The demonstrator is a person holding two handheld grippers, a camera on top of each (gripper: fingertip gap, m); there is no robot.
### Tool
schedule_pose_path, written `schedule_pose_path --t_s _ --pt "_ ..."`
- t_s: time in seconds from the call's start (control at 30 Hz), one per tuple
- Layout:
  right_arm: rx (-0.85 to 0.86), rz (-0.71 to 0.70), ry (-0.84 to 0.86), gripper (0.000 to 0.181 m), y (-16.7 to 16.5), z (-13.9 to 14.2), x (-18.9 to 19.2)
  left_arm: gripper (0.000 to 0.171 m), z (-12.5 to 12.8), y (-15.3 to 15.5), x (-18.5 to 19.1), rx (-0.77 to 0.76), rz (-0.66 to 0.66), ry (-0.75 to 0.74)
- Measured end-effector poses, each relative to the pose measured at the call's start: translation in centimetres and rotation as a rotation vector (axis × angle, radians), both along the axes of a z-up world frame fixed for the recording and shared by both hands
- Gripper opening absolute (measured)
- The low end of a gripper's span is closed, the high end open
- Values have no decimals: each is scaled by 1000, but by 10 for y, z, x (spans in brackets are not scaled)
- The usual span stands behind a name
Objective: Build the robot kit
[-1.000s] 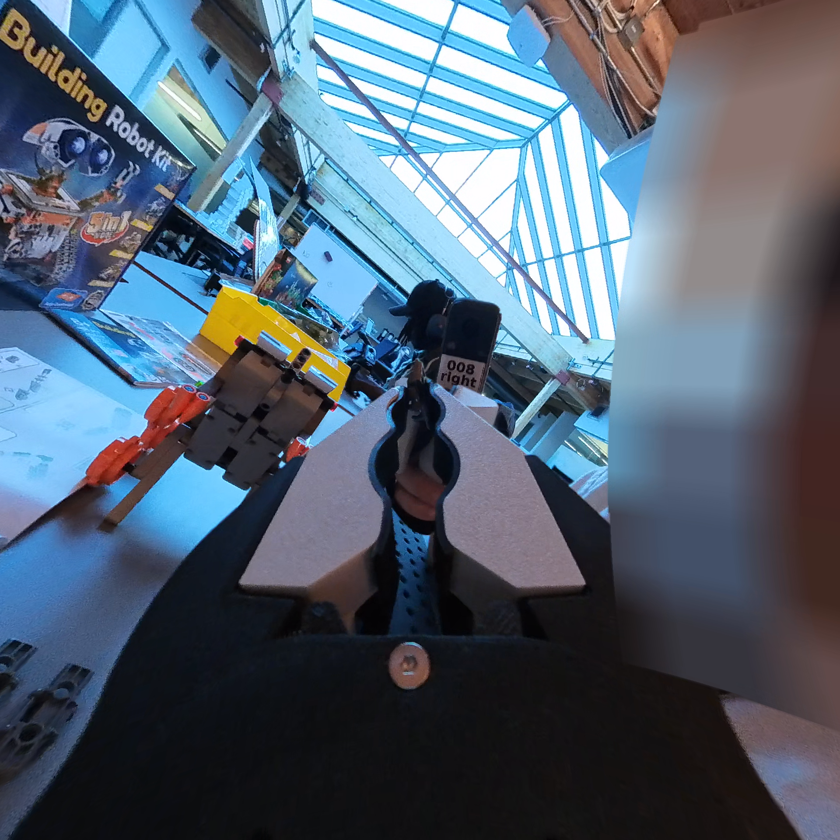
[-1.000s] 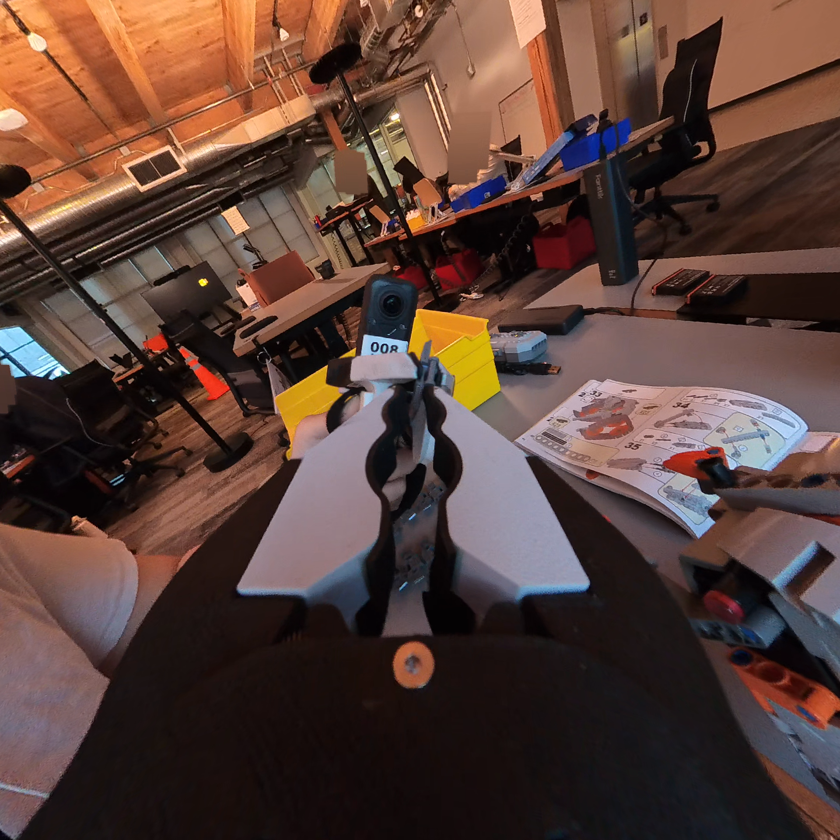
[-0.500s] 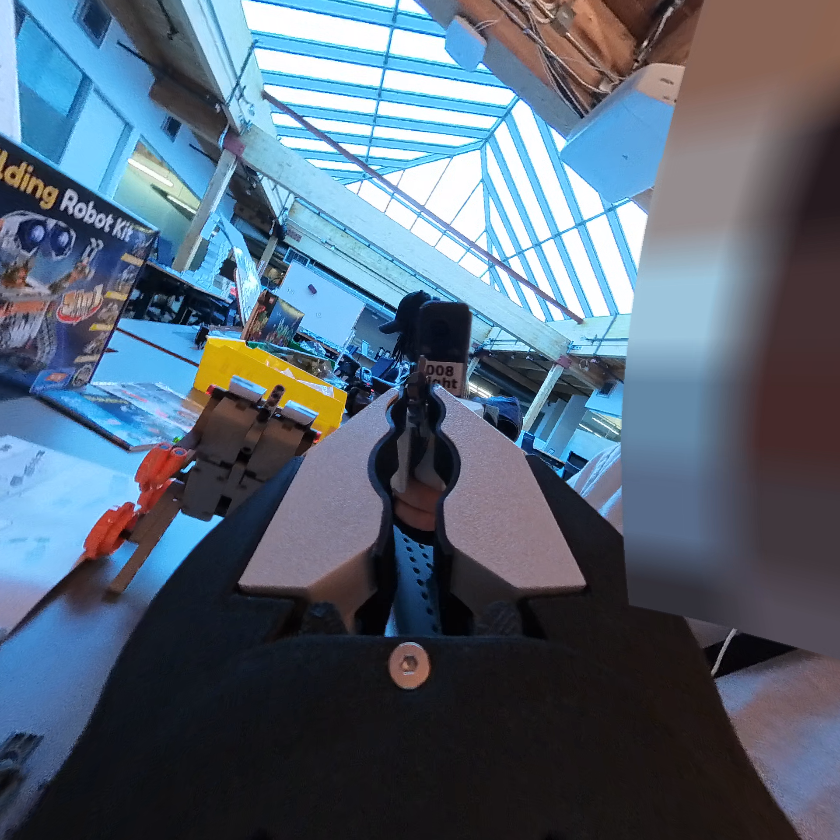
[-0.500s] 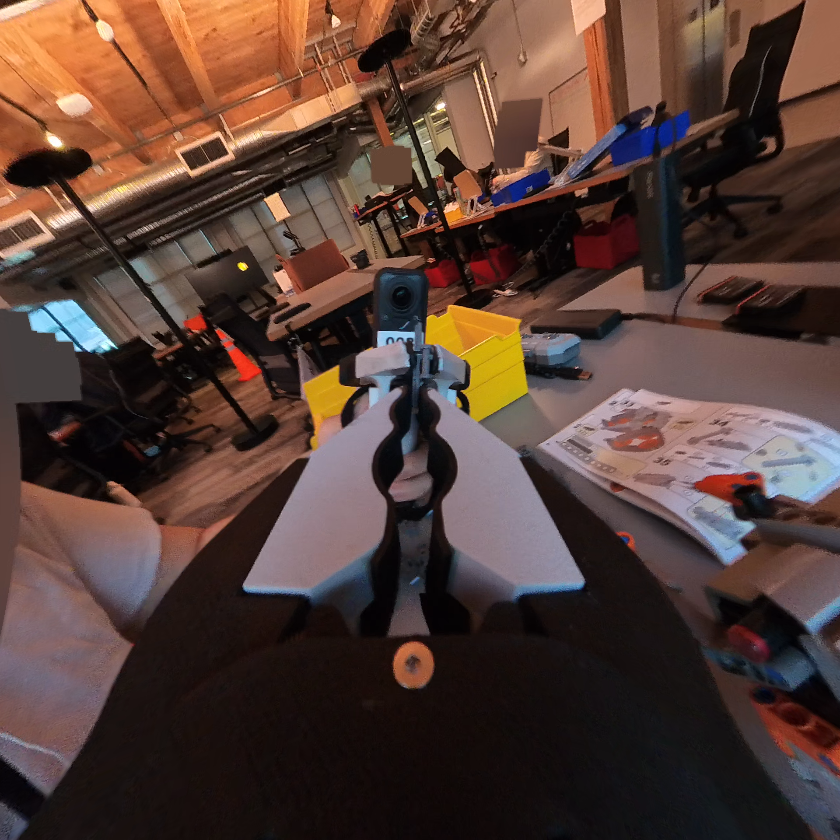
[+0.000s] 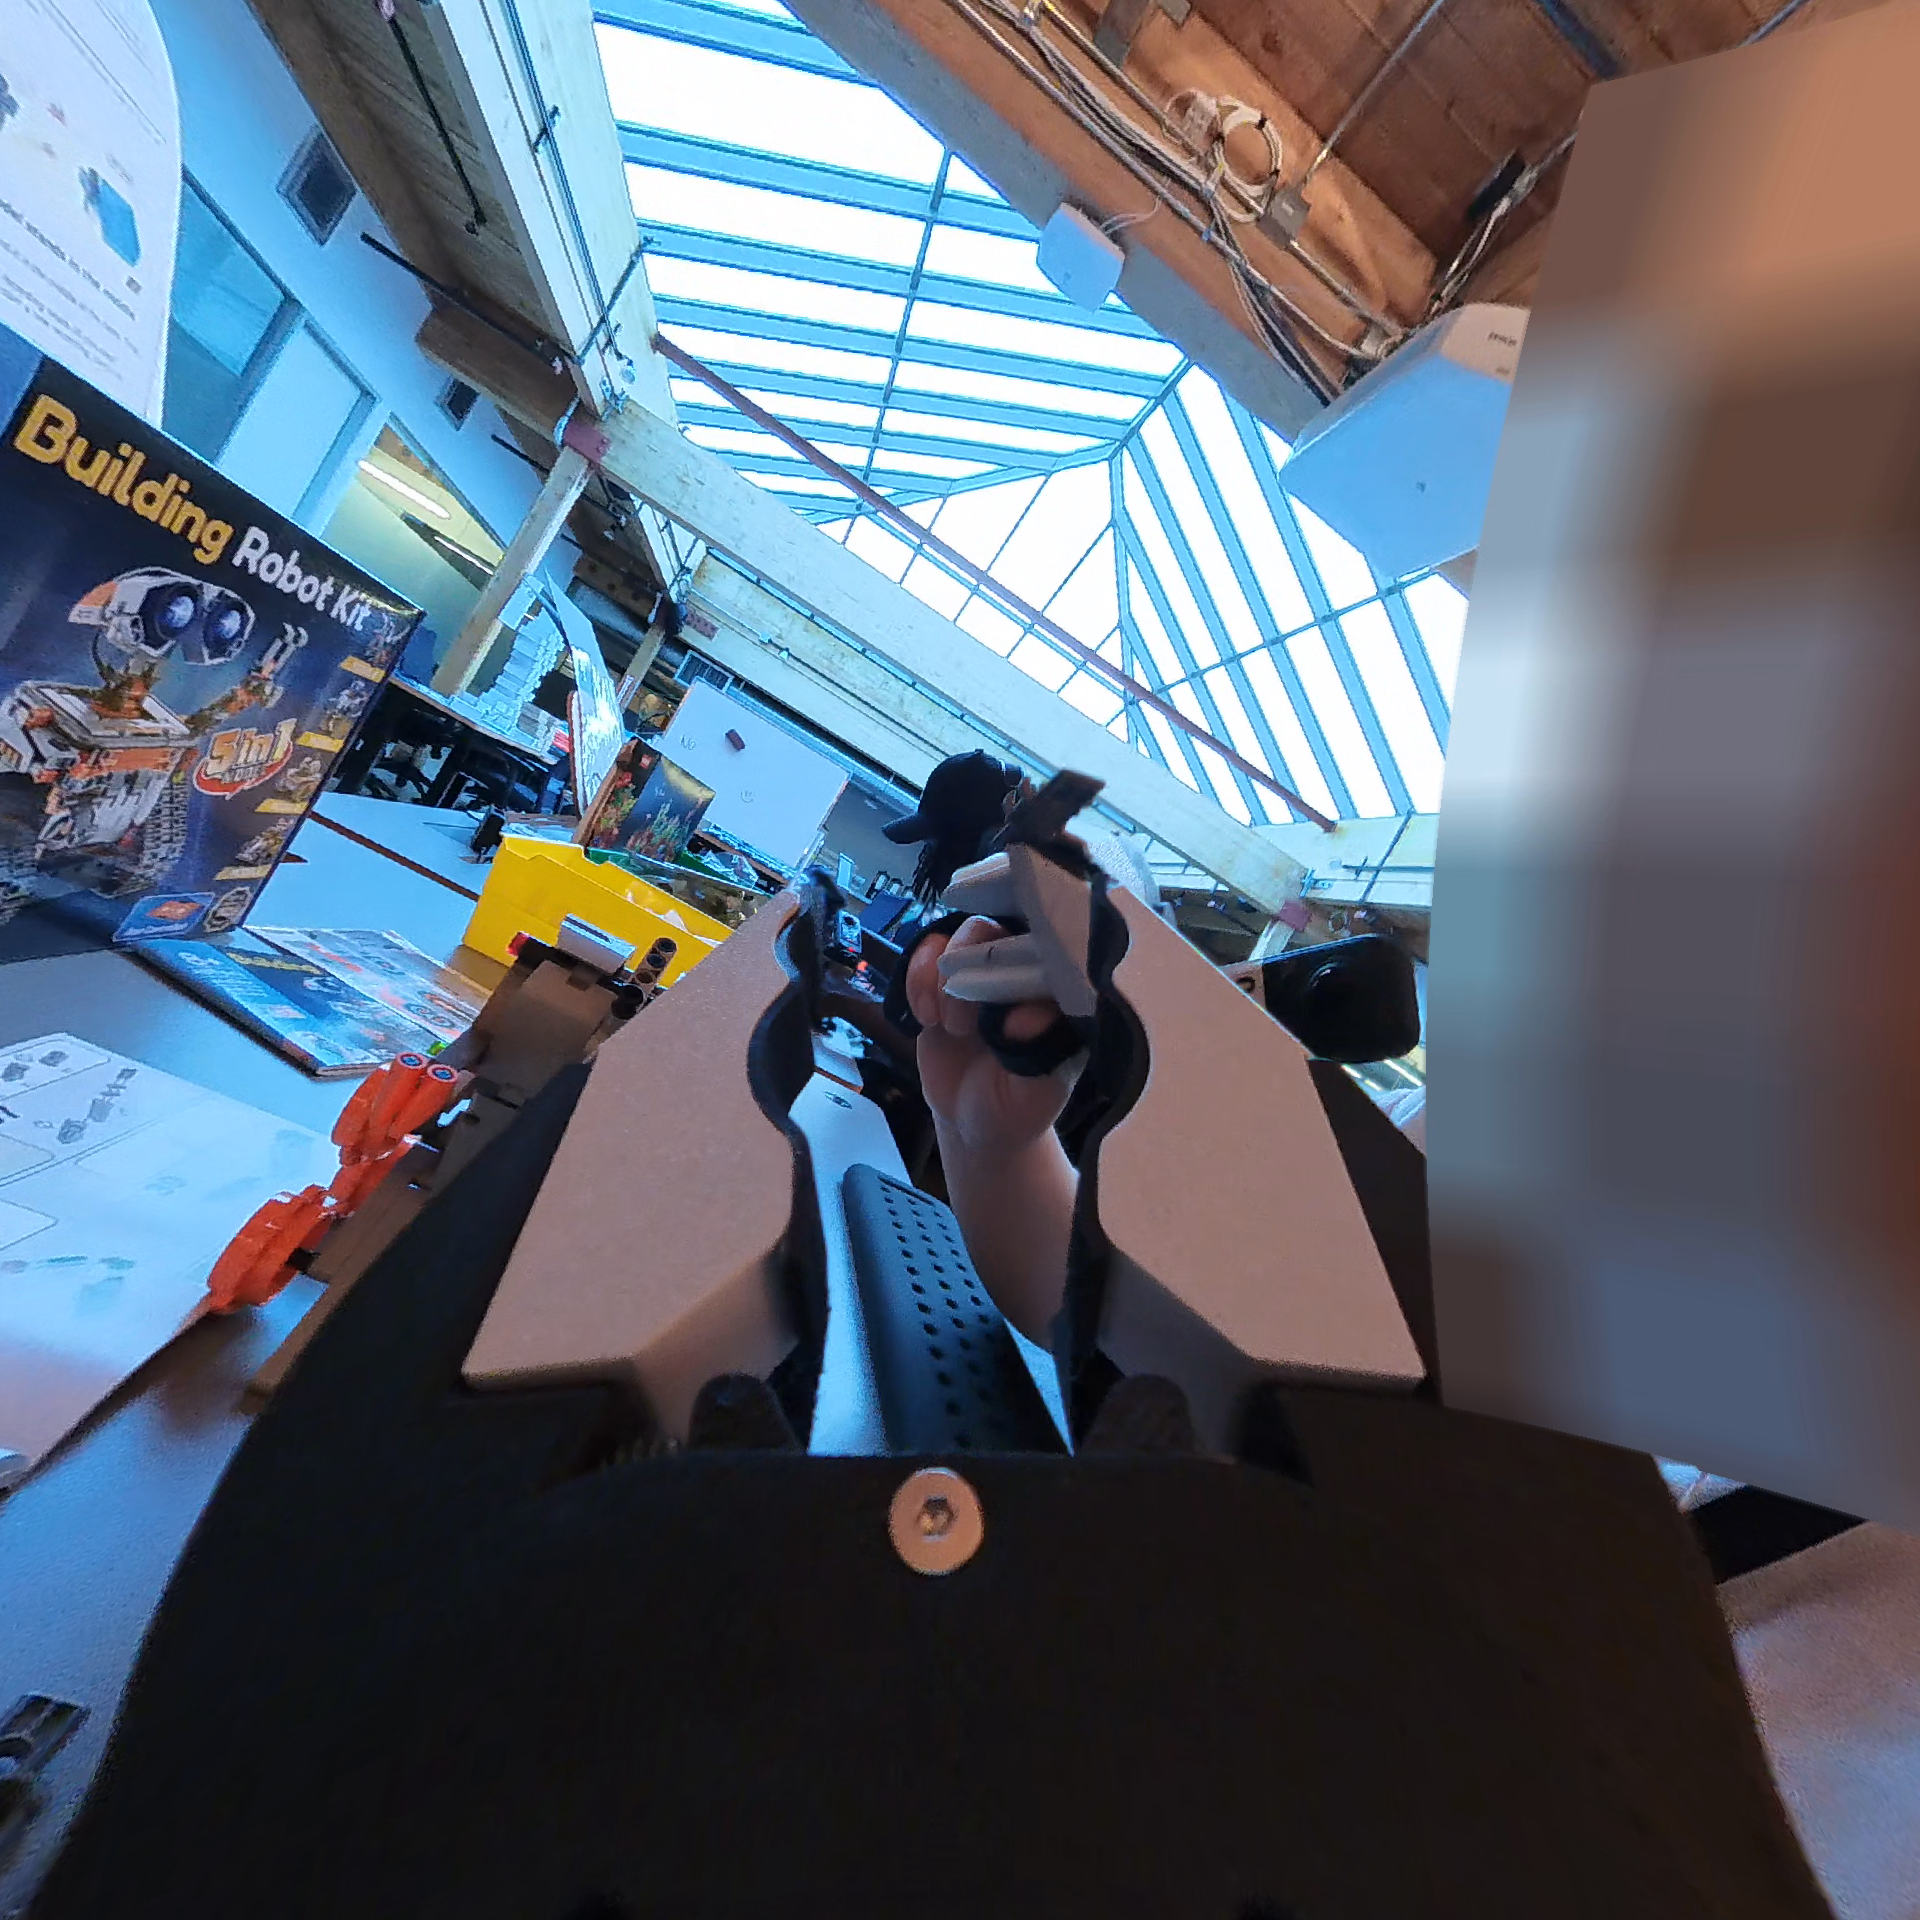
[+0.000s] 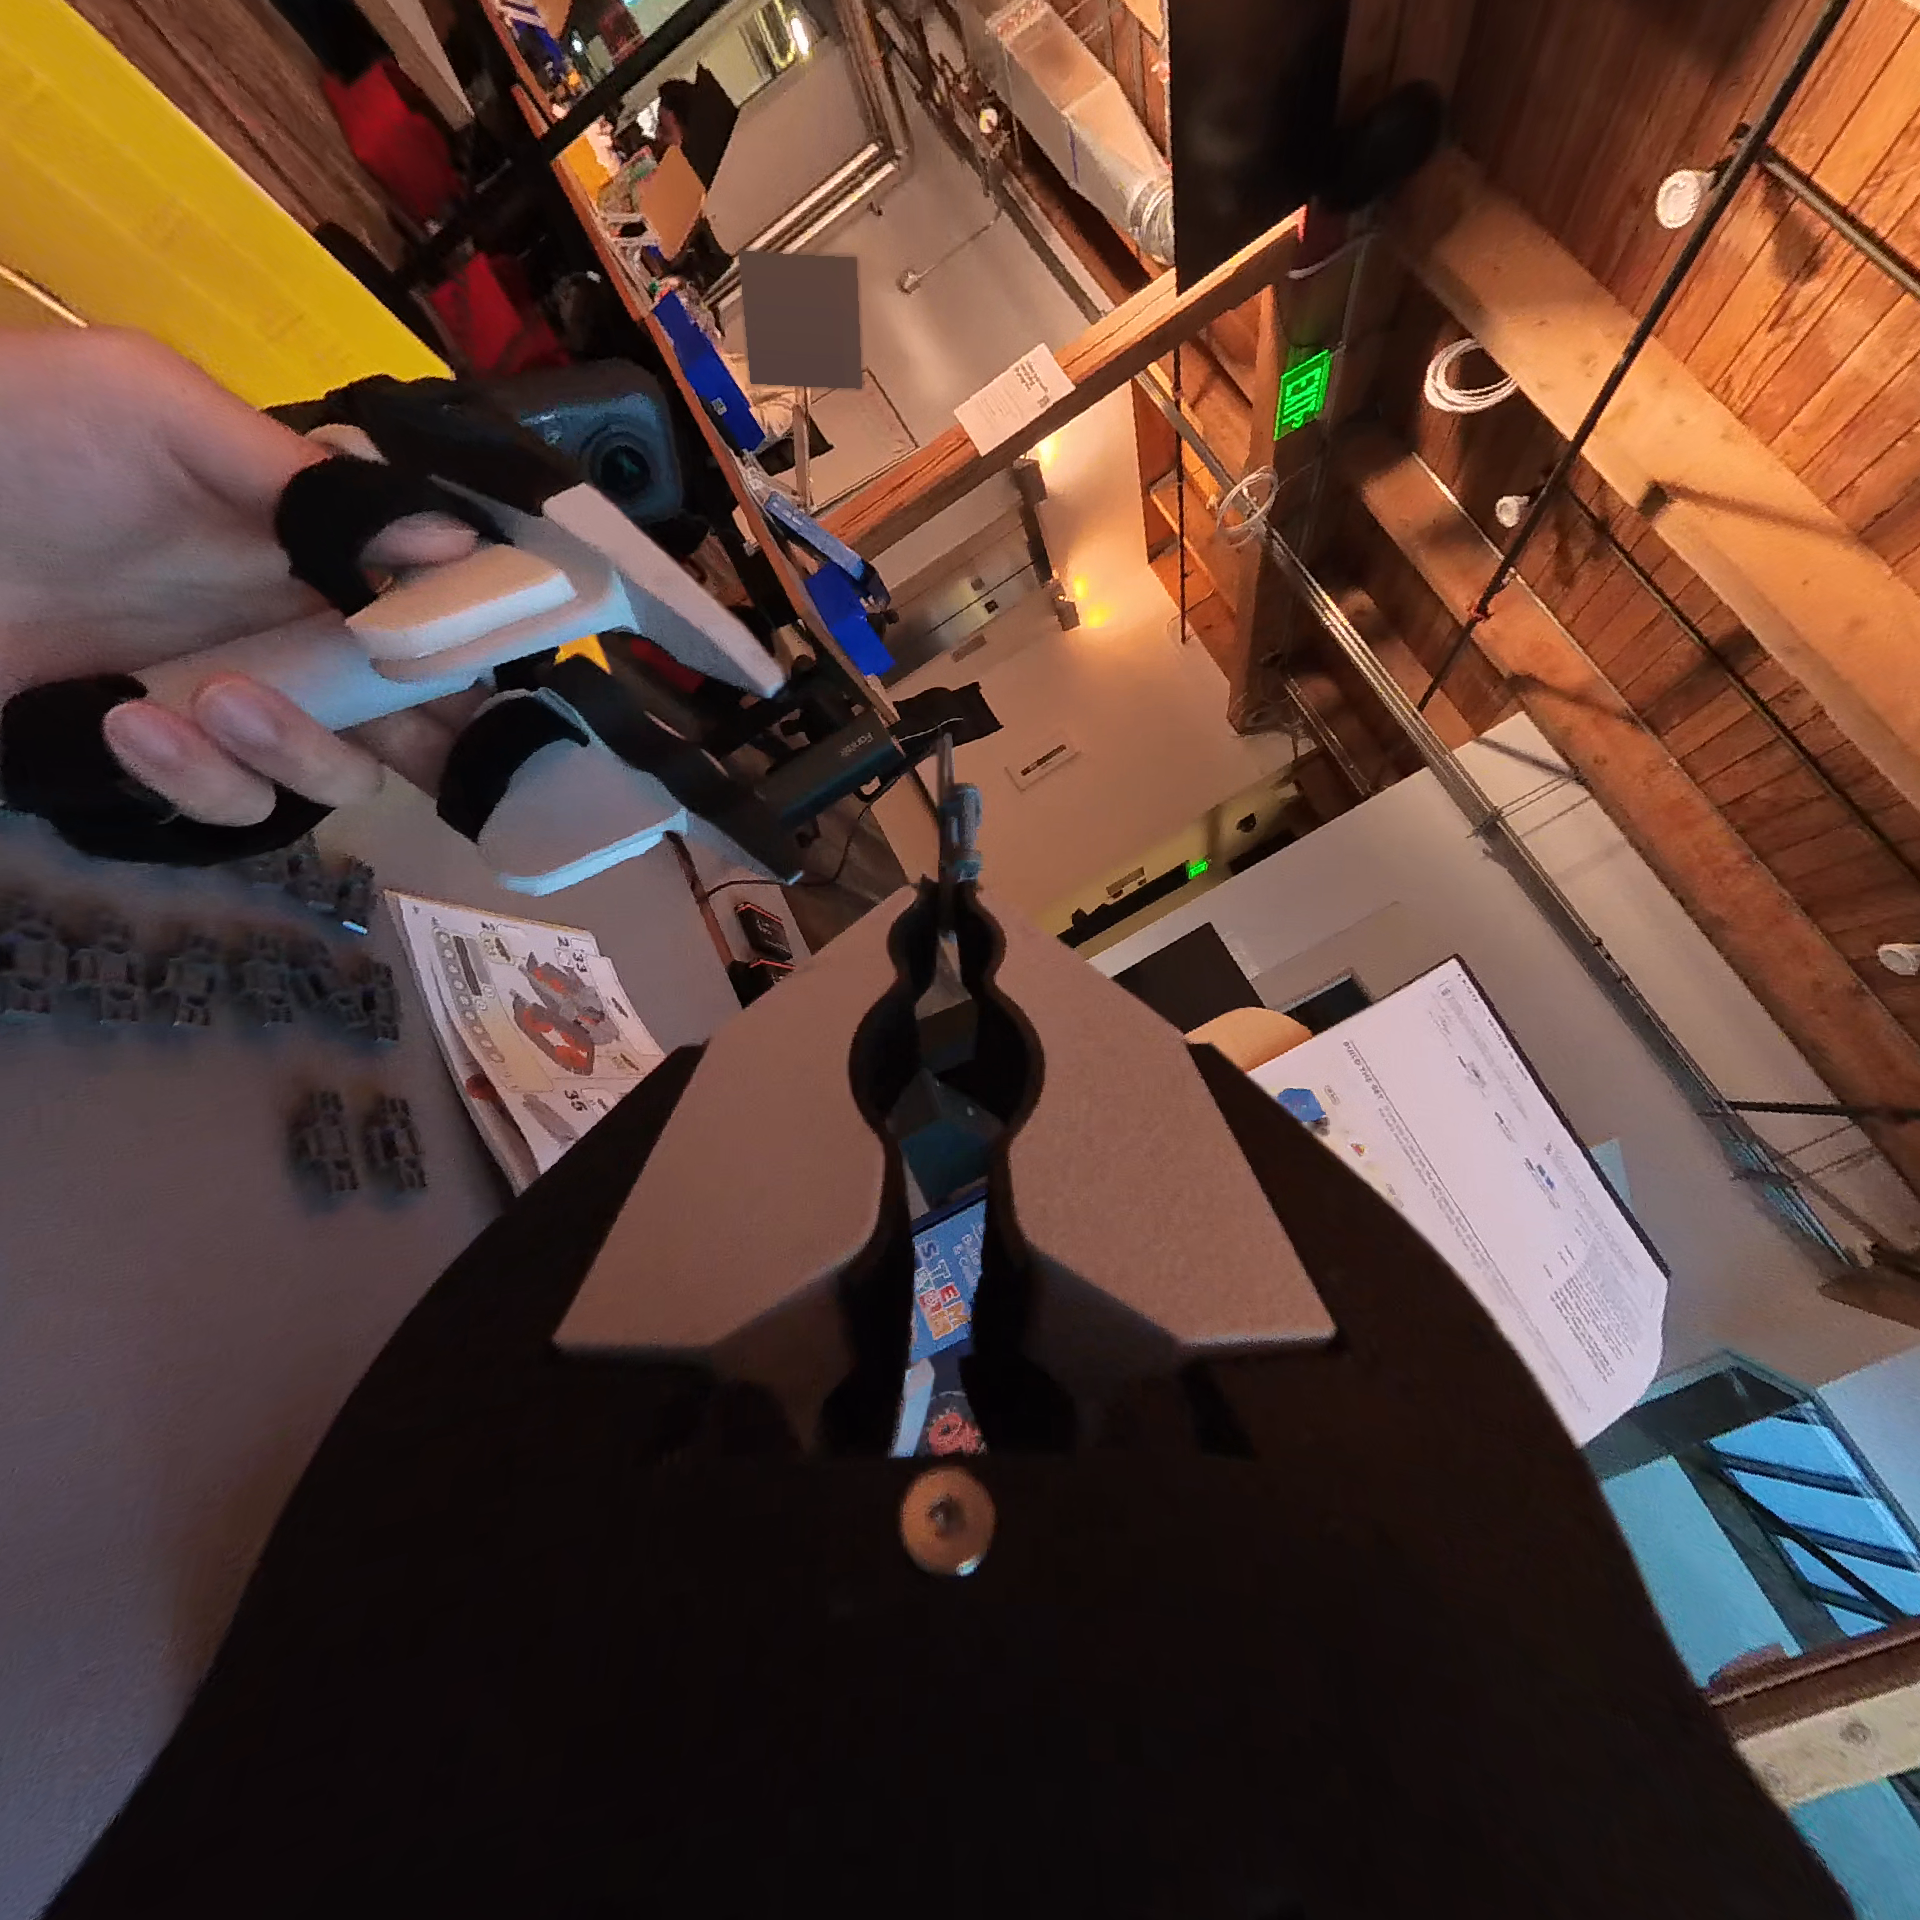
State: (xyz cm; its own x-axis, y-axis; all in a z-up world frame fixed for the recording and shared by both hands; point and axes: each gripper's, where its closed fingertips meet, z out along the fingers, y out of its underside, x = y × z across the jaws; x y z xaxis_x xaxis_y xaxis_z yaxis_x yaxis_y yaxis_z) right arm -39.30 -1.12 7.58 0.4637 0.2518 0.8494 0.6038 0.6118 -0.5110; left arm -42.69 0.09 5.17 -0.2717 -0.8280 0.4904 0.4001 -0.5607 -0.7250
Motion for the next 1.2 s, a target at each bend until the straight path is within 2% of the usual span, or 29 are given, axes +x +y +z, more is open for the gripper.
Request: schedule_pose_path --t_s 0.03,0.43,0.5,0.57,0.63,0.7,0.83,0.93,0.97,1.0,1.13,1.2 --pt "9 -4 2 0 0 1 1 49 0 0 0 6 0 1" --pt "-111 -47 8 0 20 -16 2 46 -4 1 2 3 -4 16" --pt "-264 -8 92 0 23 -23 -4 46 -4 2 3 8 11 23" --pt "-563 89 270 1 20 -32 -19 44 -5 3 3 12 26 24" --pt "-802 223 462 1 12 -28 -32 34 -4 5 2 9 37 19" --pt "-960 282 575 0 12 -27 -36 25 -5 6 1 3 38 18" --pt "-1177 365 709 0 14 -30 -40 24 0 5 -2 -22 12 -31" --pt "-1247 383 736 0 16 -36 -41 23 -1 4 1 -45 -10 -41" --pt "-1257 380 738 0 17 -39 -41 9 -1 3 1 -39 -15 -43" --pt "-1265 393 741 0 16 -39 -41 5 -3 4 2 -38 1 -36" --pt "-1245 402 742 1 18 -40 -42 5 -3 8 -3 -73 -22 -47" --pt "-1221 389 725 11 17 -41 -41 5 5 16 -20 -98 0 -124"
